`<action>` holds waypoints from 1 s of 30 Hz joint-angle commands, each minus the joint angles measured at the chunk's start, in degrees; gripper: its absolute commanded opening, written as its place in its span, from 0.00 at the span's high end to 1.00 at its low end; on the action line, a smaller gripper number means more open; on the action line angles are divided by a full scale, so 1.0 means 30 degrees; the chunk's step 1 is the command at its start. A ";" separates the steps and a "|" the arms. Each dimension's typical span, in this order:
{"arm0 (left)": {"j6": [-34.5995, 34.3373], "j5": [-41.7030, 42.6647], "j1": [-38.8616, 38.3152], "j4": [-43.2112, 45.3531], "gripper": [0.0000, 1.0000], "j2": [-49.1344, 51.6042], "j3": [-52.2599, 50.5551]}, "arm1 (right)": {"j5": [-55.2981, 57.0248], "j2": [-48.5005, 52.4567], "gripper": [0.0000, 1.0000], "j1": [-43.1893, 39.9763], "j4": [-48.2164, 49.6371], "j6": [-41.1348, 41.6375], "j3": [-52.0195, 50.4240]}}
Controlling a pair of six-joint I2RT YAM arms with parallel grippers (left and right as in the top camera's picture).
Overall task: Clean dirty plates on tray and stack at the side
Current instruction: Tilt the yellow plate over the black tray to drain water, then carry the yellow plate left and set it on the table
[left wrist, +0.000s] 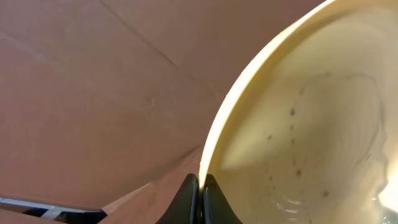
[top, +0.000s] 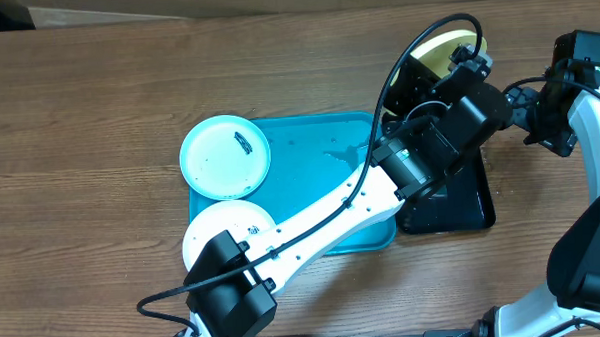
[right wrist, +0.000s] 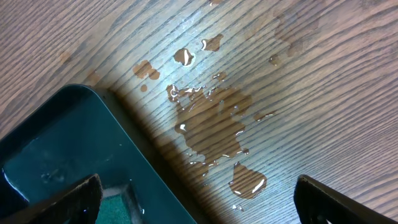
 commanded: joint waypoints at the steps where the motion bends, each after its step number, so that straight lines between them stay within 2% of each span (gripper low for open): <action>1: -0.0838 0.0240 -0.0029 -0.0087 0.96 0.0182 0.0437 | 0.0080 -0.0051 0.00 -0.0022 0.0080 -0.0022 0.0262; 4: -0.0911 0.0219 0.0233 0.0605 0.96 0.0182 0.0444 | 0.0080 -0.0051 0.00 -0.0022 0.0080 -0.0015 0.0262; 9: -0.1341 0.0437 -0.0036 -0.0342 0.96 0.0182 0.0437 | 0.0080 -0.0051 0.00 -0.0022 0.0080 -0.0015 0.0262; 12: -0.0925 -0.0182 -0.0138 0.0066 0.96 0.0182 0.0437 | 0.0080 -0.0051 0.00 -0.0022 0.0080 -0.0015 0.0262; 16: -0.3220 0.0080 0.0262 0.0051 0.96 0.0182 0.0437 | 0.0080 -0.0051 0.00 -0.0022 0.0080 -0.0015 0.0262; 20: -0.6142 0.4954 0.0452 -0.3359 0.96 0.0182 0.0437 | 0.0080 -0.0051 0.00 -0.0022 0.0080 -0.0015 0.0262; 25: -1.0491 1.1366 0.2463 -0.6608 0.96 0.0182 0.0437 | 0.0080 -0.0051 0.00 -0.0022 0.0080 -0.0015 0.0262; 28: -1.1723 1.7413 0.4765 -0.7927 0.96 0.0182 0.0437 | 0.0080 -0.0051 0.00 -0.0022 0.0080 -0.0015 0.0262; 30: -1.1919 2.3205 0.7140 -0.8655 0.96 0.0204 0.0437 | 0.0073 -0.0051 0.00 -0.0022 0.0080 -0.0015 0.0262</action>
